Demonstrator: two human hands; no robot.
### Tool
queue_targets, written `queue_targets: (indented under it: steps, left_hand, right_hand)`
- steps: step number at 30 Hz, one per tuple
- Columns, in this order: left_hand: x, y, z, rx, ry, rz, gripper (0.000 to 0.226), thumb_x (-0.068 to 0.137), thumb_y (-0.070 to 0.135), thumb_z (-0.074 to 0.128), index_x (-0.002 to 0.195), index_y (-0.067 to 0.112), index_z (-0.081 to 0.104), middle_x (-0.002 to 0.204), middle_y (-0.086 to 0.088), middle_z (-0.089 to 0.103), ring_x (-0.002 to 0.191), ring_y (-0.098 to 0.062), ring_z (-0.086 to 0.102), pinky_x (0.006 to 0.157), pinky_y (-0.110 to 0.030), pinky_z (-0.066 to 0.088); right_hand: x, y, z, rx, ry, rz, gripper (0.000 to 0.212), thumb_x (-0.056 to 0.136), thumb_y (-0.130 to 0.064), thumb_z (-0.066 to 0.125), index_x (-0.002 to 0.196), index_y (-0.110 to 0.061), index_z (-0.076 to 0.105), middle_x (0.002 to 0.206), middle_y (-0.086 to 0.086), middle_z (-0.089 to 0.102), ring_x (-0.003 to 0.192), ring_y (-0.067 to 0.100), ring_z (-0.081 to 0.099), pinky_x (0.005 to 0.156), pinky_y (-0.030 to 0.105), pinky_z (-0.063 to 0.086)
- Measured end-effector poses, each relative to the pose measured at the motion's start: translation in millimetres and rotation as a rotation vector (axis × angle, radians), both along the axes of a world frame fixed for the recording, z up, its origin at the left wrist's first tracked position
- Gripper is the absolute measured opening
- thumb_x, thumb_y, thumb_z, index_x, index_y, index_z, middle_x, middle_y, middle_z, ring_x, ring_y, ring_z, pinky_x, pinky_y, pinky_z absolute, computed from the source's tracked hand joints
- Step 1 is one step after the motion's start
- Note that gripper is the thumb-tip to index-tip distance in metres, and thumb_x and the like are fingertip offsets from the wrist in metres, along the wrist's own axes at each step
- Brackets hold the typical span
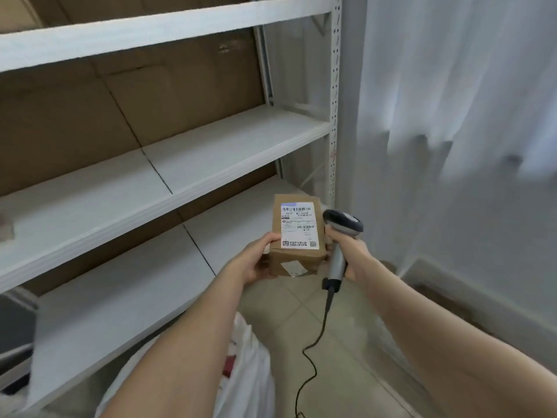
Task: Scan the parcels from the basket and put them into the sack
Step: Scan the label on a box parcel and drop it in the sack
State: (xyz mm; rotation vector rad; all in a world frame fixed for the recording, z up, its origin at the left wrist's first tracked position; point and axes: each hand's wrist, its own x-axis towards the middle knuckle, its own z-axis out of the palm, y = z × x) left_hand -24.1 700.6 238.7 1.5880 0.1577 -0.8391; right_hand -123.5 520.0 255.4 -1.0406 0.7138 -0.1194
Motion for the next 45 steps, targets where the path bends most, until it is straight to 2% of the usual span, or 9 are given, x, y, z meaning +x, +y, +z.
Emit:
queue_targets:
  steps: [8, 12, 17, 20, 23, 27, 37, 42, 45]
  left_hand:
    - [11, 182, -53, 0.228, -0.047, 0.255, 0.068, 0.074, 0.051, 0.074, 0.127, 0.015, 0.052, 0.101, -0.006, 0.068, 0.090, -0.026, 0.066, 0.082, -0.043, 0.057]
    - [0, 234, -83, 0.317, -0.048, 0.329, 0.079, 0.072, 0.046, 0.077, 0.136, 0.016, 0.042, 0.091, 0.005, 0.060, 0.078, -0.014, 0.061, 0.054, -0.026, 0.049]
    - [-23, 275, -138, 0.522, -0.045, 0.273, 0.078, 0.068, 0.044, 0.080, 0.134, 0.017, 0.049, 0.121, -0.003, 0.064, 0.101, -0.022, 0.062, 0.088, -0.039, 0.053]
    - [-37, 288, -169, 0.717, -0.072, 0.137, 0.078, 0.067, 0.042, 0.082, 0.134, 0.021, 0.047, 0.123, -0.001, 0.062, 0.094, -0.016, 0.060, 0.074, -0.028, 0.051]
    - [-41, 296, -202, 0.995, -0.104, -0.035, 0.095, 0.068, 0.046, 0.080, 0.145, 0.031, 0.027, 0.139, -0.010, 0.045, 0.123, -0.031, 0.047, 0.101, -0.045, 0.043]
    - [-41, 303, -238, 1.232, -0.081, -0.249, 0.108, 0.072, 0.042, 0.078, 0.148, 0.041, 0.002, 0.147, -0.019, 0.016, 0.135, -0.042, 0.025, 0.107, -0.058, 0.030]
    - [-39, 322, -269, 1.286, -0.026, -0.477, 0.072, 0.091, 0.017, 0.047, 0.149, 0.038, 0.010, 0.149, -0.016, 0.018, 0.135, -0.041, 0.027, 0.104, -0.061, 0.032]
    - [-27, 306, -237, 1.251, -0.078, -0.512, 0.053, 0.093, 0.025, 0.047, 0.144, 0.020, 0.035, 0.151, -0.017, 0.024, 0.132, -0.035, 0.038, 0.101, -0.047, 0.043]
    - [-11, 280, -202, 1.160, -0.238, -0.476, 0.044, 0.093, 0.026, 0.047, 0.136, 0.015, 0.044, 0.142, -0.015, 0.034, 0.119, -0.031, 0.050, 0.088, -0.038, 0.049]
  right_hand:
    - [35, 177, -68, 0.121, 0.145, 0.216, 0.045, 0.083, -0.033, 0.077, 0.112, -0.004, 0.059, 0.108, 0.023, 0.069, 0.092, 0.035, 0.070, 0.073, 0.040, 0.060]
    - [36, 222, -100, 0.185, 0.219, 0.304, 0.054, 0.085, -0.035, 0.075, 0.124, -0.003, 0.055, 0.115, 0.024, 0.066, 0.087, 0.034, 0.067, 0.071, 0.042, 0.058]
    - [33, 252, -143, 0.214, 0.292, 0.365, 0.049, 0.085, -0.037, 0.073, 0.119, -0.004, 0.057, 0.103, 0.018, 0.065, 0.097, 0.034, 0.068, 0.091, 0.049, 0.054]
    - [25, 262, -169, 0.198, 0.322, 0.347, 0.038, 0.087, -0.034, 0.072, 0.111, -0.008, 0.060, 0.095, 0.016, 0.064, 0.082, 0.030, 0.067, 0.082, 0.044, 0.058]
    - [19, 272, -199, 0.215, 0.400, 0.314, 0.038, 0.086, -0.034, 0.074, 0.107, -0.006, 0.060, 0.091, 0.016, 0.063, 0.076, 0.029, 0.065, 0.083, 0.046, 0.058]
    - [25, 287, -235, 0.223, 0.461, 0.252, 0.047, 0.085, -0.035, 0.074, 0.117, -0.006, 0.057, 0.097, 0.016, 0.061, 0.083, 0.029, 0.063, 0.085, 0.048, 0.057]
    - [21, 313, -270, 0.248, 0.470, 0.196, 0.048, 0.084, -0.036, 0.074, 0.119, -0.007, 0.057, 0.123, 0.019, 0.064, 0.109, 0.032, 0.065, 0.097, 0.049, 0.052]
    - [15, 309, -245, 0.266, 0.406, 0.166, 0.042, 0.086, -0.031, 0.074, 0.116, -0.007, 0.057, 0.094, 0.014, 0.064, 0.075, 0.024, 0.066, 0.072, 0.038, 0.059]
    - [12, 296, -218, 0.266, 0.376, 0.145, 0.041, 0.084, -0.034, 0.075, 0.110, -0.007, 0.059, 0.092, 0.013, 0.060, 0.076, 0.024, 0.060, 0.078, 0.039, 0.055]
